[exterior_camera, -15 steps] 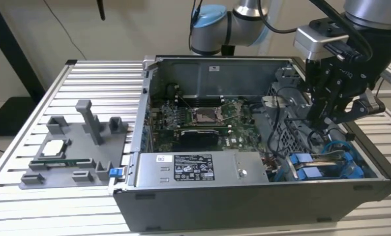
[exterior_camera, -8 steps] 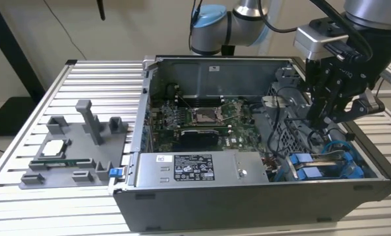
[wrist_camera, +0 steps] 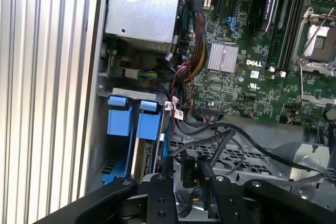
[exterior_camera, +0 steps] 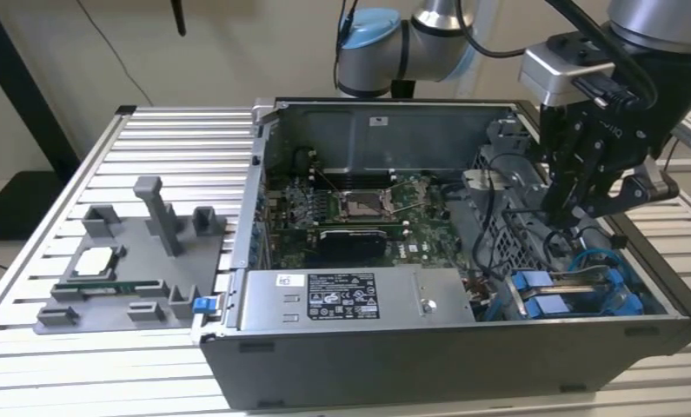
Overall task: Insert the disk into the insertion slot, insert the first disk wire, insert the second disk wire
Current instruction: 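Insert the first disk wire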
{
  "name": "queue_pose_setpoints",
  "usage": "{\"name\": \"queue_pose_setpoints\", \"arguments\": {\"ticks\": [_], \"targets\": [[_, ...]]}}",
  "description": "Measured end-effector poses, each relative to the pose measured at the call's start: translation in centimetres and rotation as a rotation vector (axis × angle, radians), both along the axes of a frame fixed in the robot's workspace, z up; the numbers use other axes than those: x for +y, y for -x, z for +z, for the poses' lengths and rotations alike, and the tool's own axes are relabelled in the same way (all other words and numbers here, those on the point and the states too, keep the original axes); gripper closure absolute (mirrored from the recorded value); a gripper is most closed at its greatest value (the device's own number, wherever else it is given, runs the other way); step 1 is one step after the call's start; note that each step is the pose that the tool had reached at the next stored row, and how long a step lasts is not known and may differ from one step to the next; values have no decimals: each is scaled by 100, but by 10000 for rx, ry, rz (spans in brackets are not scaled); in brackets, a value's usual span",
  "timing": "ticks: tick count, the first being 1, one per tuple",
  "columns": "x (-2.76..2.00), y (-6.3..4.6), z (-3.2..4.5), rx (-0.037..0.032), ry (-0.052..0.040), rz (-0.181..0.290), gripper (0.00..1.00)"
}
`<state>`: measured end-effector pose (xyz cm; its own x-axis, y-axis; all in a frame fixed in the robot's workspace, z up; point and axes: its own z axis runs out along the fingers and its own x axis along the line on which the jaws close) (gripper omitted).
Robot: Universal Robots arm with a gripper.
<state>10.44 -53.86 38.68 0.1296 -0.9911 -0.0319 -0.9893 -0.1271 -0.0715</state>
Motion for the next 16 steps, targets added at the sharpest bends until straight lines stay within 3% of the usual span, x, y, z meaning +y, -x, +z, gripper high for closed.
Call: {"name": "queue_pose_setpoints", "arguments": {"ticks": [5,6,16], "targets": [[0,1,-16,-16,2,0,0],[0,1,-17,-16,1,-1,100],[1,1,-19,-16,0,0,100]]}}
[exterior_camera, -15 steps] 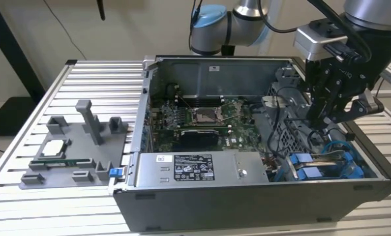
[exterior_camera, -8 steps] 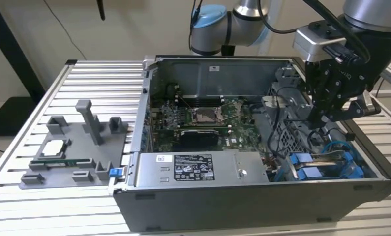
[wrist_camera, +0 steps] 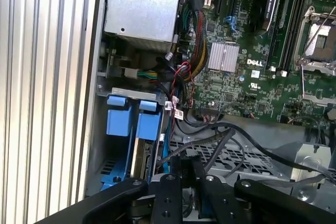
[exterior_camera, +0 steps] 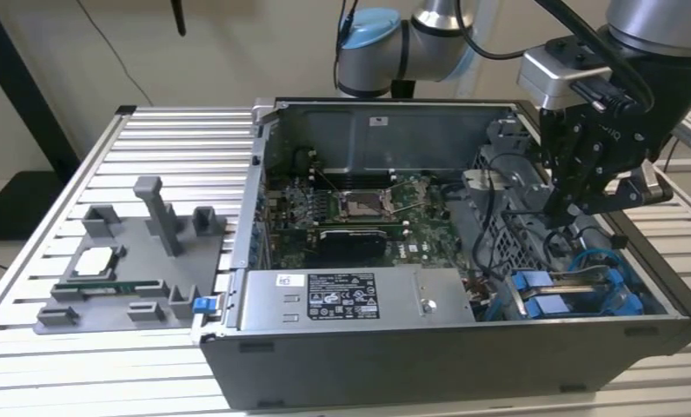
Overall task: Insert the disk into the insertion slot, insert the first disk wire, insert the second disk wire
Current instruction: 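Insert the first disk wire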
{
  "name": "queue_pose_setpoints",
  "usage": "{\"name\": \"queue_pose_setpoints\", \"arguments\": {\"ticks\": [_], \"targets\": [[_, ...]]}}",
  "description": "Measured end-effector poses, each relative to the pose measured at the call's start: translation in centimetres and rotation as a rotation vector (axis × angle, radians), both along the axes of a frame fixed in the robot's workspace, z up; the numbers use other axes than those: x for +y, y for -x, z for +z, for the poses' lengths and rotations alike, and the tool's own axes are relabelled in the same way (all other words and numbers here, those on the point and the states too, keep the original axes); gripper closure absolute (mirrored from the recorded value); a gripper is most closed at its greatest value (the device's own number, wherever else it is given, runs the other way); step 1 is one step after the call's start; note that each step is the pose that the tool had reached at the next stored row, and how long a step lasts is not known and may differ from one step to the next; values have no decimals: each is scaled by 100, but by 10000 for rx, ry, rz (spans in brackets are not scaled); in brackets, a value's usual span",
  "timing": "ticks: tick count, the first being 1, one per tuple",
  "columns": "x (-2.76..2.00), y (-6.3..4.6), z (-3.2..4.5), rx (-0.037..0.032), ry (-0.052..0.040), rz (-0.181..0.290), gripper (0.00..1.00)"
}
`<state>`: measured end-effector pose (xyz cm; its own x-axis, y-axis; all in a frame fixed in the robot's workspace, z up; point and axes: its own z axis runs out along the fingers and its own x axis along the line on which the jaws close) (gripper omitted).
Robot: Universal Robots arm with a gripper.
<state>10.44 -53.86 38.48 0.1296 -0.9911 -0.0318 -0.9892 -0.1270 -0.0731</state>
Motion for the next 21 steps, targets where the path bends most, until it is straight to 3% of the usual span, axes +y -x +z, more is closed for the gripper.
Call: {"name": "queue_pose_setpoints", "arguments": {"ticks": [12,18,21], "targets": [[0,-57,-13,8,18,-1,100],[-2,-194,-23,75,103,0,100],[-8,-279,-30,150,141,0,100]]}}
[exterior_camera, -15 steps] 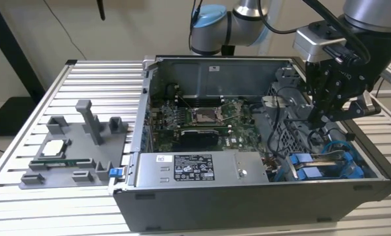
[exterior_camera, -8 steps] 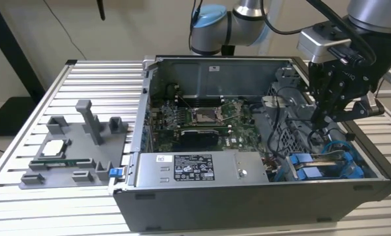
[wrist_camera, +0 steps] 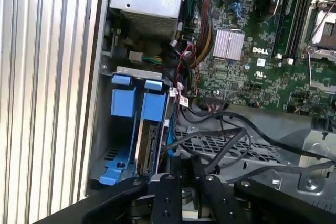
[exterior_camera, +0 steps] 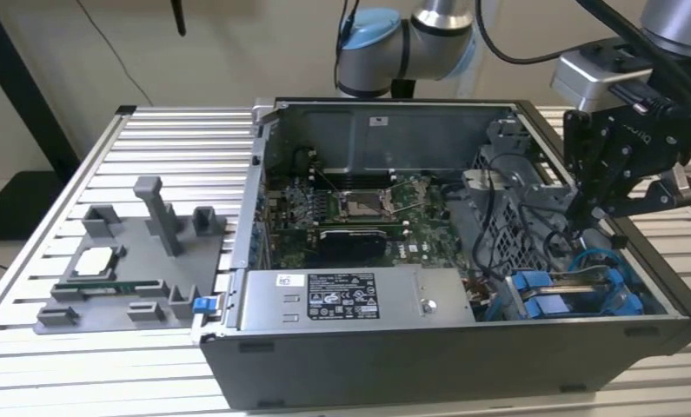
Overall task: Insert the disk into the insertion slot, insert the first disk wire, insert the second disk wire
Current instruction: 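Insert the first disk wire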
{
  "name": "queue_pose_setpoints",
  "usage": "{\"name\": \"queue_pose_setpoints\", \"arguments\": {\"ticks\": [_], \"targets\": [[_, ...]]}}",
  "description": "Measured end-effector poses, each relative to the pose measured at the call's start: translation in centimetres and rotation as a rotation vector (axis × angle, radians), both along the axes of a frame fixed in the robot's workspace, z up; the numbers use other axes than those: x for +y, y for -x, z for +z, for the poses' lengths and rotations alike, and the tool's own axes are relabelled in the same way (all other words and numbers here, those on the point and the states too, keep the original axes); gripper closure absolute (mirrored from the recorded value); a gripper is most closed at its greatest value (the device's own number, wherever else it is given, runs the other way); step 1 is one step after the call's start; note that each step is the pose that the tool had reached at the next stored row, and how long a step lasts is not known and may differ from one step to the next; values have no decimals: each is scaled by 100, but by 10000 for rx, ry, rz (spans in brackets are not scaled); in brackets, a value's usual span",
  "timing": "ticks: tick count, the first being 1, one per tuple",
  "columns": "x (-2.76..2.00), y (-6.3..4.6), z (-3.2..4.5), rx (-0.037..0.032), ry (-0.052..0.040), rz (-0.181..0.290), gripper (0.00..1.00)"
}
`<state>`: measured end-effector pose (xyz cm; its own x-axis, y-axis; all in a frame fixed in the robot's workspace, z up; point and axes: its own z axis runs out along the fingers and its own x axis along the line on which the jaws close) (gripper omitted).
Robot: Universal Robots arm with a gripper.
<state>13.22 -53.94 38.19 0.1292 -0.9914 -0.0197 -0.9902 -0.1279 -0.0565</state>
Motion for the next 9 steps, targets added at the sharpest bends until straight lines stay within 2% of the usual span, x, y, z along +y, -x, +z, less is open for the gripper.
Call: {"name": "queue_pose_setpoints", "arguments": {"ticks": [2,9], "targets": [[-20,-35,-11,40,0,0,100],[-148,-67,-49,89,1,-19,100]]}}
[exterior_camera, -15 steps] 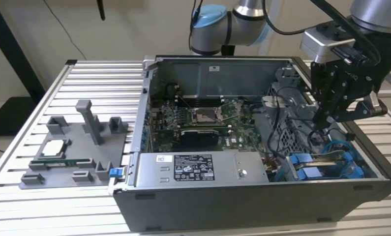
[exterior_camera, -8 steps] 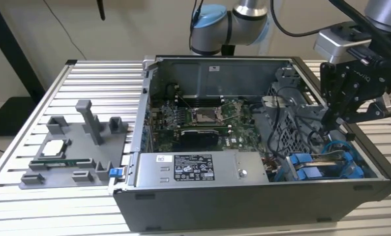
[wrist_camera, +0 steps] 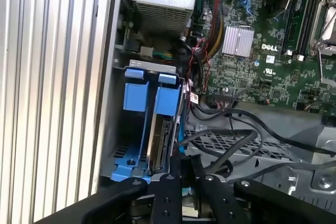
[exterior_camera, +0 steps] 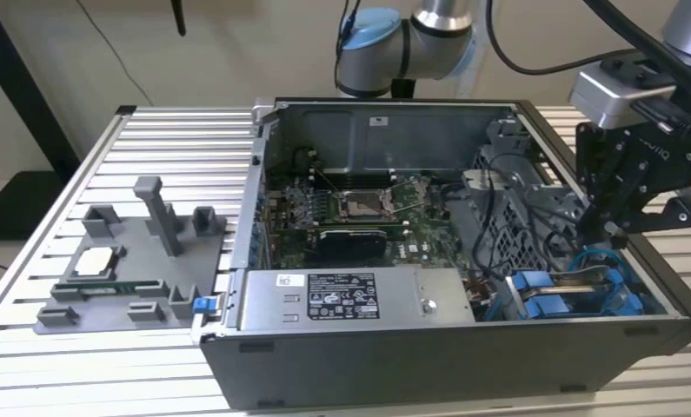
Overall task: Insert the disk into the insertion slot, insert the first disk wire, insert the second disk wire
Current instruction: 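Insert the first disk wire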
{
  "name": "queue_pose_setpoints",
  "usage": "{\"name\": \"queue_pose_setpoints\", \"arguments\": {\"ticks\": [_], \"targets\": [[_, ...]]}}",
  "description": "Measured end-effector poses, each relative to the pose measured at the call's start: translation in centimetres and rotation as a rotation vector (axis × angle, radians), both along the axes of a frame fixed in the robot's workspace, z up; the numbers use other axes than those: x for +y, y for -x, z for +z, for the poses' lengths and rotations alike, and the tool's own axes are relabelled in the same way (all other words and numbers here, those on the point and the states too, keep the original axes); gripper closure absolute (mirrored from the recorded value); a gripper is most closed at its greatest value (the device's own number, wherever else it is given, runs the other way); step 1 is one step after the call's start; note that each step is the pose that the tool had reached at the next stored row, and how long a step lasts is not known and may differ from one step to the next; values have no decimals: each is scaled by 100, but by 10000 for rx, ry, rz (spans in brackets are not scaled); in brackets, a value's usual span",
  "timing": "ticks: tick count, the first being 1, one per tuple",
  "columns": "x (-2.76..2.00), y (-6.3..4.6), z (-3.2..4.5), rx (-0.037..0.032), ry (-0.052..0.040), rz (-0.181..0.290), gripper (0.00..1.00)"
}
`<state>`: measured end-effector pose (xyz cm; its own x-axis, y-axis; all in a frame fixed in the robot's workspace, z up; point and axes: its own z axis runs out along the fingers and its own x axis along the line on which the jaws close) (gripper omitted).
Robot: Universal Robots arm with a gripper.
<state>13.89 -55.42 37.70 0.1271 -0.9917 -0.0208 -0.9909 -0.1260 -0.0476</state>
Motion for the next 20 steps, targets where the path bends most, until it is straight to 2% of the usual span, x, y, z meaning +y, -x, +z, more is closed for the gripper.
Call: {"name": "queue_pose_setpoints", "arguments": {"ticks": [3,6,8,11,13,15,20], "targets": [[-51,-11,-14,51,-2,-12,100],[-82,-28,-22,175,1,-25,100],[-98,-40,-23,336,22,-30,100],[-118,-64,-27,617,54,-37,100],[-129,-76,-37,751,56,-46,100],[-136,-78,-54,801,54,-80,100],[-147,-79,-94,816,0,-247,100]]}}
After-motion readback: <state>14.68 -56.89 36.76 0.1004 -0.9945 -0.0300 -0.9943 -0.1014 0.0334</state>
